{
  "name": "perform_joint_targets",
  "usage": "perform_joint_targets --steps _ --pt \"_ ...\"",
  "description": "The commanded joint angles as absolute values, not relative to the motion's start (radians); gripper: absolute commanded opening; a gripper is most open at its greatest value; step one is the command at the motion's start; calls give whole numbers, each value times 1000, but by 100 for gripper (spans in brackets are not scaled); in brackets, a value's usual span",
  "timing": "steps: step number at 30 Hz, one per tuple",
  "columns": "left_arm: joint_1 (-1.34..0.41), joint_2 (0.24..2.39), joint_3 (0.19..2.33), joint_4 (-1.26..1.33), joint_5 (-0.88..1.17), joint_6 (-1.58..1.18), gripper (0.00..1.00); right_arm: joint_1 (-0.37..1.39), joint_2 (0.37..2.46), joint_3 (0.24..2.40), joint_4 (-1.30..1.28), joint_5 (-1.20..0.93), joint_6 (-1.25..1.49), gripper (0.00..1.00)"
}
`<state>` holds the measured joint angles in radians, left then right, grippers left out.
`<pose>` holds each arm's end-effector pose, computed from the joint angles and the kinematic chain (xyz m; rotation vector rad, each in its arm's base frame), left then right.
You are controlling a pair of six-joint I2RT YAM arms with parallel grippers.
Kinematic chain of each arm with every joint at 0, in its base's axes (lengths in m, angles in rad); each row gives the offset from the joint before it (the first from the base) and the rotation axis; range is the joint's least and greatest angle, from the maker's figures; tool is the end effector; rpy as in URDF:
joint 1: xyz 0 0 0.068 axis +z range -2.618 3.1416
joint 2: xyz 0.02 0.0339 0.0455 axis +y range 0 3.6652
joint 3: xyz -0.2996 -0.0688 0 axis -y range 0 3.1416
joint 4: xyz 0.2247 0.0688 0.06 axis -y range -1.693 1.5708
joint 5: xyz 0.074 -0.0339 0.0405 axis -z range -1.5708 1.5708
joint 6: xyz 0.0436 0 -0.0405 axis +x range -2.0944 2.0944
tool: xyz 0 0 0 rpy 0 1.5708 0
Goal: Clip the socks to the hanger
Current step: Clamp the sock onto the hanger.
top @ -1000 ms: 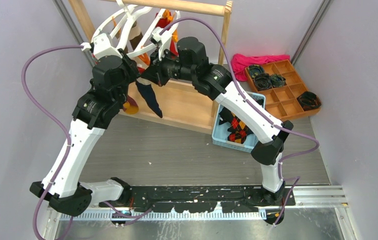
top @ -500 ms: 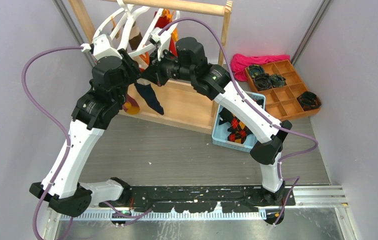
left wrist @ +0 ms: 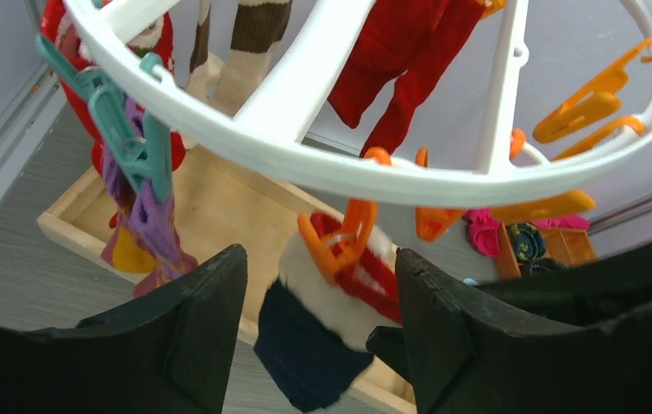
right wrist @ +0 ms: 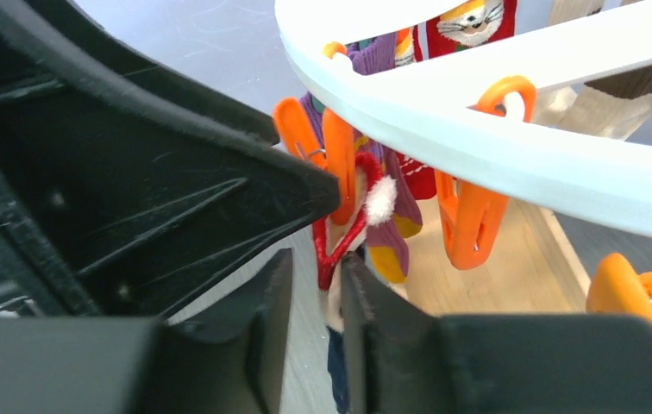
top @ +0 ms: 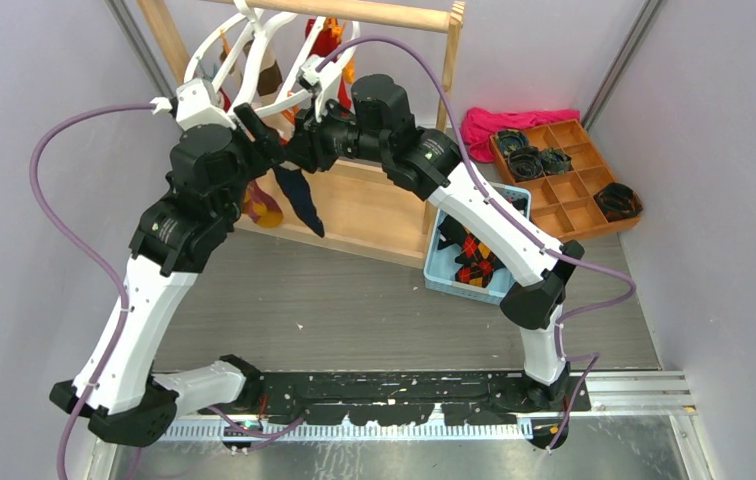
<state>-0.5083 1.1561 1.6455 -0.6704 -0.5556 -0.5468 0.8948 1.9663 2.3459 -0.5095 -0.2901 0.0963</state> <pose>0.1672 -0.0669 0.5263 -0.4332 1.6781 -0.2921 0.2635 0.3485 0.5140 -0.9027 1.5520 0.9722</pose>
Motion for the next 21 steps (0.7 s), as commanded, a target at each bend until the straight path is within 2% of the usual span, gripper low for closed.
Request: perform_joint_targets --steps 1,4,8,12,13,16,21 --pt "-506 1055 1598 -684 -523 -537 66 900 1942 2359 -515 -301 68 39" --pt "-506 942 1506 -644 -448 -484 71 895 1928 2343 -554 -336 55 48" --pt "-506 760 1326 -517 -226 -359 79 870 1895 2321 -639 -460 19 57" --pt "-506 603 1183 -452 81 -261 79 834 1831 2276 -765 -641 -114 73" --pt "-506 572 1150 -440 141 -253 79 828 1811 2261 -802 -668 -156 80" --pt "-506 487 1015 -374 283 -243 79 801 1745 2218 -951 -716 -319 91" --pt "-506 350 730 -192 368 -324 81 736 1626 2091 -1130 -686 -565 99"
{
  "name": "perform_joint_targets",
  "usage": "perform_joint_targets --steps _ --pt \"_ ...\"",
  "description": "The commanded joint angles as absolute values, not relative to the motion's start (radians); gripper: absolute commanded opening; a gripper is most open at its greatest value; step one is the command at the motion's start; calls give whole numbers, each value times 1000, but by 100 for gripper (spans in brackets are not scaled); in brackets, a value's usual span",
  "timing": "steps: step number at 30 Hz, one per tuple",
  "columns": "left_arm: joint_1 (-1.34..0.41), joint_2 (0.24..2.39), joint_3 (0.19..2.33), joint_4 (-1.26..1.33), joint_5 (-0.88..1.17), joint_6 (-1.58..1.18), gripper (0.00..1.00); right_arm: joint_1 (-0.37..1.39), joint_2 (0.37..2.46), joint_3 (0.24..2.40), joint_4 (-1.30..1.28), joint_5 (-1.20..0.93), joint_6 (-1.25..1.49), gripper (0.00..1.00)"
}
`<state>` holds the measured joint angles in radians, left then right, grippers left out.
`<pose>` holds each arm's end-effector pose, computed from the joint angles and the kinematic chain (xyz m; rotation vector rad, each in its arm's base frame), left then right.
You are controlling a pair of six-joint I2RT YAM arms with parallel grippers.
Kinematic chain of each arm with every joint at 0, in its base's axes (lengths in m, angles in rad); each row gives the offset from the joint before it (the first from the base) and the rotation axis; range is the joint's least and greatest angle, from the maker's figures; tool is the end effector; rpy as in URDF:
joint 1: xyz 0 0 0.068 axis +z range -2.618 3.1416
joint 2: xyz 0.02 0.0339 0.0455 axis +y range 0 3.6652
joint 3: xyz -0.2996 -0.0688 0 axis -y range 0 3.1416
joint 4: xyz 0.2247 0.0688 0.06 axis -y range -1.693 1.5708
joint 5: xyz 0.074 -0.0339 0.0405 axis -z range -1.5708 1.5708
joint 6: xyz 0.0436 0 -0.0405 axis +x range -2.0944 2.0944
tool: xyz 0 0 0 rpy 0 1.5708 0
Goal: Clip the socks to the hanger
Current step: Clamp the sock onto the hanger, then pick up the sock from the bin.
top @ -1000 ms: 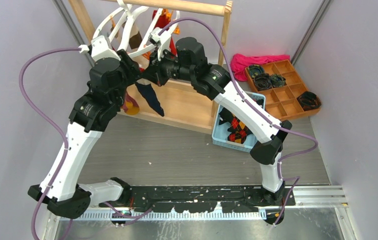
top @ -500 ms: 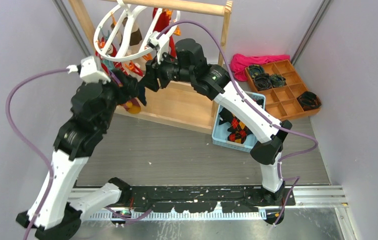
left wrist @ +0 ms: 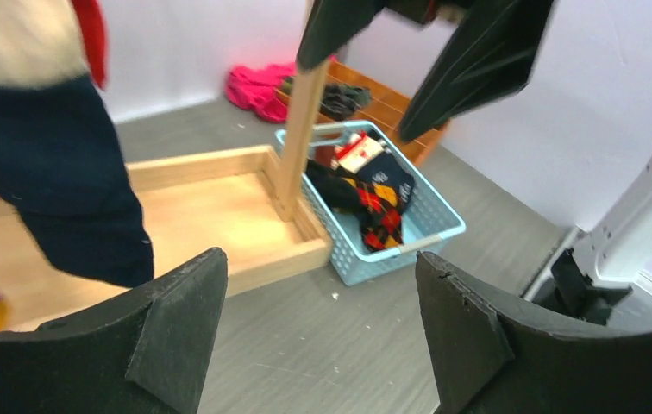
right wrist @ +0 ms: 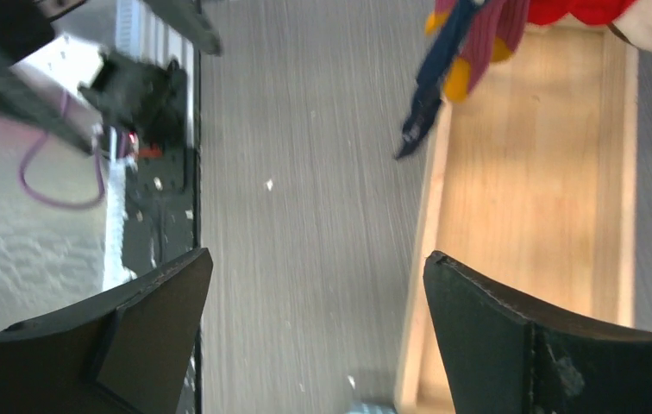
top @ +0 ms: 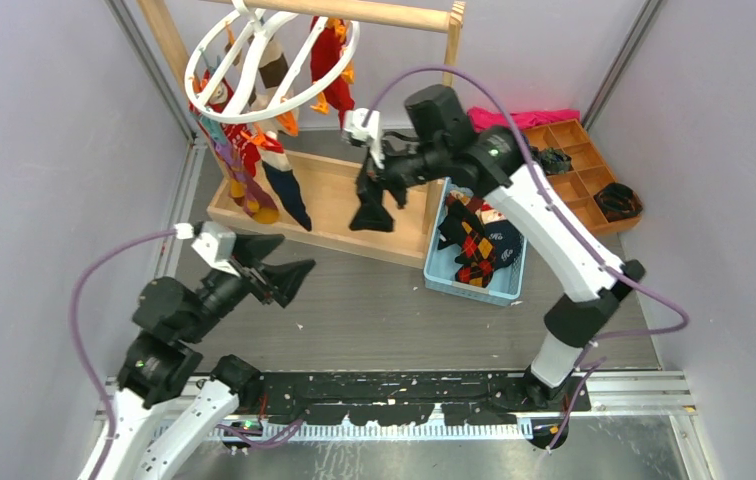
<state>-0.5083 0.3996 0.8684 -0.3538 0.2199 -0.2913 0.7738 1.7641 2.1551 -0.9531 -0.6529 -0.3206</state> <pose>0.0243 -0.0244 0.3985 0.3470 1.4703 -0.8073 0.2349 0.2666 0.4907 -1.4377 1.6002 0.9599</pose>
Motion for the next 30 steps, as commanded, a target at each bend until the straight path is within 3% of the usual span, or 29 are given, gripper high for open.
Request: perform_joint_targets --steps 1,8,14,24,30 --pt "-506 331 685 -174 371 -348 81 730 1613 2066 -1160 -664 -603 99" --pt "-506 222 485 -31 339 -498 83 625 1458 1897 -1239 -579 -709 100" --pt "-506 180 468 -144 148 -470 84 431 1385 1778 -1246 -624 -694 100" --pt "-506 413 722 -521 138 -159 84 168 1216 1405 -792 -750 -352 100" --pt "-506 429 715 -580 116 -37 85 -35 1213 1247 -592 -862 -183 100"
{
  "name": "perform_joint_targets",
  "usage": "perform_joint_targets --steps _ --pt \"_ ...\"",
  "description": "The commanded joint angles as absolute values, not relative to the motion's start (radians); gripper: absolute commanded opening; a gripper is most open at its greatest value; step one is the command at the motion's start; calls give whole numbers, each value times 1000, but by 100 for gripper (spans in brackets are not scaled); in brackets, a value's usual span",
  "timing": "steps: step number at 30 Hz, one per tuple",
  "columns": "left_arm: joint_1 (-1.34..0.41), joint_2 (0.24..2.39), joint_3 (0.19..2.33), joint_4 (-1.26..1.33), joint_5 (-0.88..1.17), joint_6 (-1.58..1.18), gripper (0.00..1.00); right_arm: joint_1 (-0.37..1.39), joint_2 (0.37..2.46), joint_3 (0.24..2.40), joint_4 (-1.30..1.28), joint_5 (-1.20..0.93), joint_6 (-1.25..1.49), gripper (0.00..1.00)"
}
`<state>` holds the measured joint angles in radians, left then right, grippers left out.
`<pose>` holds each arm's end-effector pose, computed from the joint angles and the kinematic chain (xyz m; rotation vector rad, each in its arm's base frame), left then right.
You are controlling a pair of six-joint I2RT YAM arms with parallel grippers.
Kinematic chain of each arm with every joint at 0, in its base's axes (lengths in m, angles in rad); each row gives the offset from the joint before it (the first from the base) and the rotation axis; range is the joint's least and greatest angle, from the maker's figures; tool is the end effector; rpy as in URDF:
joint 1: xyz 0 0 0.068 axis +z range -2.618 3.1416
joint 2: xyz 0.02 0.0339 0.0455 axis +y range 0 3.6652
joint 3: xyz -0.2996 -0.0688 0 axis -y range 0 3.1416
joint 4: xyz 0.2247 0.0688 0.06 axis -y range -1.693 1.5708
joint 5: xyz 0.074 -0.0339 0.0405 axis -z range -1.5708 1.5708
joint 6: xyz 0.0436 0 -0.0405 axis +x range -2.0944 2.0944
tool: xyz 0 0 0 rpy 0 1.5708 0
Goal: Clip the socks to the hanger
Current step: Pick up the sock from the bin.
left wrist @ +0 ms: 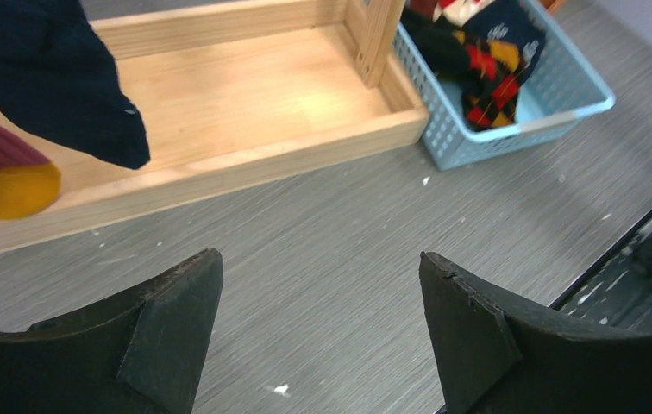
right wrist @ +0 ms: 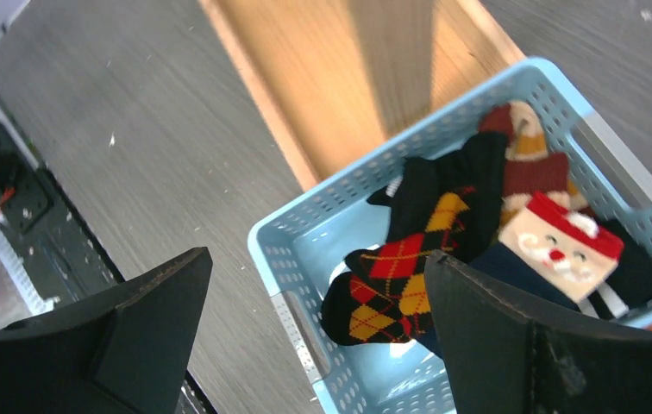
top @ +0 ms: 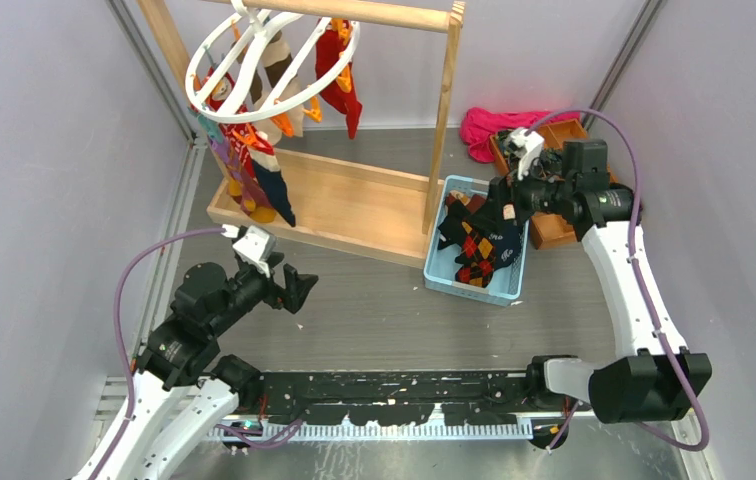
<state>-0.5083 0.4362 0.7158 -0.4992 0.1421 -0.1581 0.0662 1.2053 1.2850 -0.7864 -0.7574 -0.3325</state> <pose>0.0513 -0.0357 0.3342 0.4206 1.7799 -0.6014 0.2101 0.0439 0.4024 -0.7954 1.9869 0.7013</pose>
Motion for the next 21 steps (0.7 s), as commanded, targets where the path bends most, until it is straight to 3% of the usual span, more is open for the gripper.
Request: perform_joint_targets --steps 1,5,11,16,21 --pt "-506 419 686 -569 104 -37 85 -69 1220 1227 -574 -882 -163 100" --pt "-506 374 614 -523 83 -46 86 -132 1227 1142 -448 -947 -63 100" --pt "-506 361 588 -505 80 -52 85 -140 1231 1106 -470 -935 -91 100" --pt "-505 368 584 -500 90 -50 84 -140 1205 1052 -454 -847 -97 99" --pt "-496 359 581 -496 78 -45 84 -140 1271 1075 -496 -712 -92 91"
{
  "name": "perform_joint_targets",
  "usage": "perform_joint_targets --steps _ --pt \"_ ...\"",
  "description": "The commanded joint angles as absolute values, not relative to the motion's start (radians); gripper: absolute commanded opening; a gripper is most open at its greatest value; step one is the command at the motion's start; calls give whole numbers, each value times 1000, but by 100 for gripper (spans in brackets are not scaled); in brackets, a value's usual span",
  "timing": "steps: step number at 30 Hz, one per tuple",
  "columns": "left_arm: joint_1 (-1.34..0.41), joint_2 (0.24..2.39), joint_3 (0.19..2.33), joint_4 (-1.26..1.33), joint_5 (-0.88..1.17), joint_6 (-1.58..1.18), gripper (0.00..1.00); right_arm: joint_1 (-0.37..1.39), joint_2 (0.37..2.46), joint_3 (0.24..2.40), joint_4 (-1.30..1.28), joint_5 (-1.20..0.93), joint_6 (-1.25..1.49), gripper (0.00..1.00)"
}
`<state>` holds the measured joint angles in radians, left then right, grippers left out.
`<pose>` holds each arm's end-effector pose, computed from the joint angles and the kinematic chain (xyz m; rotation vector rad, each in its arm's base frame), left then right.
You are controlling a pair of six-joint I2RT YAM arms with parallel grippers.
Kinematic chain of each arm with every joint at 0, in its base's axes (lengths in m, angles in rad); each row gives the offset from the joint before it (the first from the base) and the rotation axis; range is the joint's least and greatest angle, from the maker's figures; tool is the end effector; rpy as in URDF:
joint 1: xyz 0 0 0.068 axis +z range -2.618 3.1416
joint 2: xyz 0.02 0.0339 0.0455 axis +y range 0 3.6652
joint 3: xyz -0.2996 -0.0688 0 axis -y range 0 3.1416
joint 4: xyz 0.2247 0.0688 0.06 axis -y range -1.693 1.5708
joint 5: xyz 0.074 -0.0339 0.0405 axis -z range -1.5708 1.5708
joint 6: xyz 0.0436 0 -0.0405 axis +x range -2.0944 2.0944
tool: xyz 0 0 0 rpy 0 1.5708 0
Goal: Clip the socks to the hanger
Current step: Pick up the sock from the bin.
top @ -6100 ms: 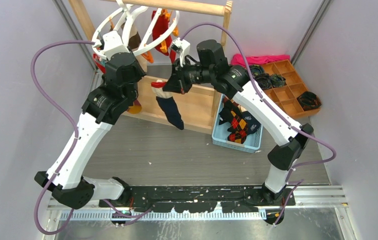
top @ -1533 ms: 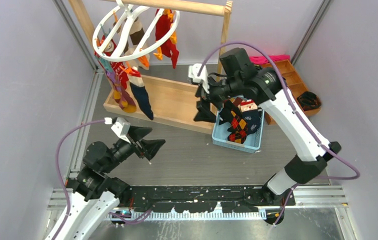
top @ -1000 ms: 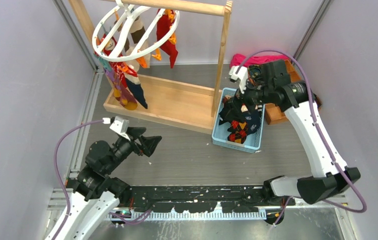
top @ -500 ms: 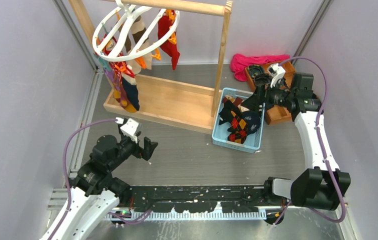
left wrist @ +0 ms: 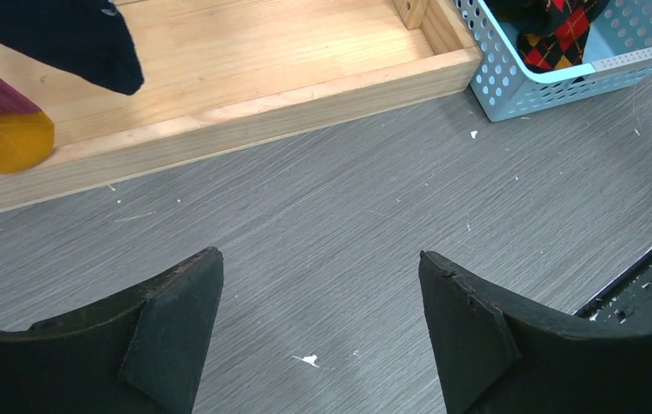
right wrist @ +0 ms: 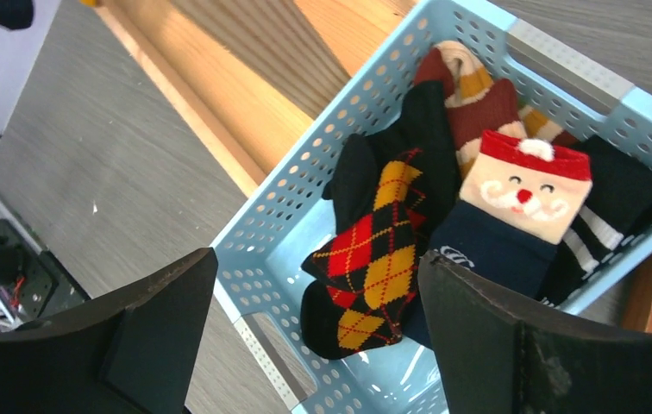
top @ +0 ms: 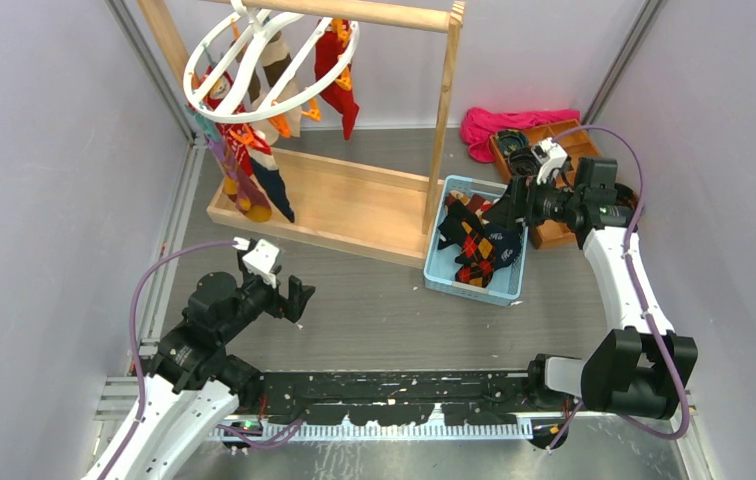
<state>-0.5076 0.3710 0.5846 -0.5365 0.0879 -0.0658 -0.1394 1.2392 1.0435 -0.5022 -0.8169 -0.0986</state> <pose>0.0497 -0.0320 0.2911 0.4798 1.8594 -0.4717 0.2363 -0.0011 0.3452 -0.3769 2.0852 0.7776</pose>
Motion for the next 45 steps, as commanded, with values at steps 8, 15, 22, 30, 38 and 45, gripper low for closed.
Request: perform_joint_targets --steps 8,15,22,30,38,45 --pt "-488 351 579 -492 79 -42 83 -130 1454 1145 -576 -599 -76 51" --pt "-488 335 572 -483 86 -41 83 -131 1445 1097 -469 -403 -8 46" --pt "-486 340 572 -479 95 -42 83 -130 1485 1078 -392 -289 63 47" --pt "-485 357 573 -480 101 -40 82 -58 1576 1106 -315 -243 103 46" --pt "-483 351 570 -476 104 -41 82 -38 1614 1106 -304 -166 124 43" --pt "-480 347 569 -476 104 -41 82 -38 1615 1098 -289 -143 138 43"
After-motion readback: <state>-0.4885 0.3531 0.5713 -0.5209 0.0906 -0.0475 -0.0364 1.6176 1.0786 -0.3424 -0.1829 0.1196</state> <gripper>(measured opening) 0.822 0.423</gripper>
